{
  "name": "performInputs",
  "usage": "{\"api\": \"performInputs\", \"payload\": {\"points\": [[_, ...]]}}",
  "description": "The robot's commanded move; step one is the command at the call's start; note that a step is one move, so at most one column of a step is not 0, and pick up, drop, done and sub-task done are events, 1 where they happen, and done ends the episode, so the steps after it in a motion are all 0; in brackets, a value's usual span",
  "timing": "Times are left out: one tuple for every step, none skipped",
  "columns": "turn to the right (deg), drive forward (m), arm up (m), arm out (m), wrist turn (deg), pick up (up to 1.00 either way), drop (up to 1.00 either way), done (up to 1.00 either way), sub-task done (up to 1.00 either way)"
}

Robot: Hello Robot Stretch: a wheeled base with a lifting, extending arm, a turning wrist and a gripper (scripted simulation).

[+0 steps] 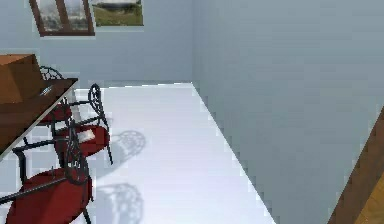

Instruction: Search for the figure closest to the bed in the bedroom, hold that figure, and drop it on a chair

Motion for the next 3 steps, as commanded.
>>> {"api": "performInputs", "payload": {"points": [[0.0, 0.65, 0.0, 0.0, 0.0, 0.0, 0.0, 0.0, 0.0], [-9.0, 0.0, 0.0, 0.0, 0.0, 0.0, 0.0, 0.0, 0.0], [0.0, 1.0, 0.0, 0.0, 0.0, 0.0, 0.0, 0.0, 0.0]]}}
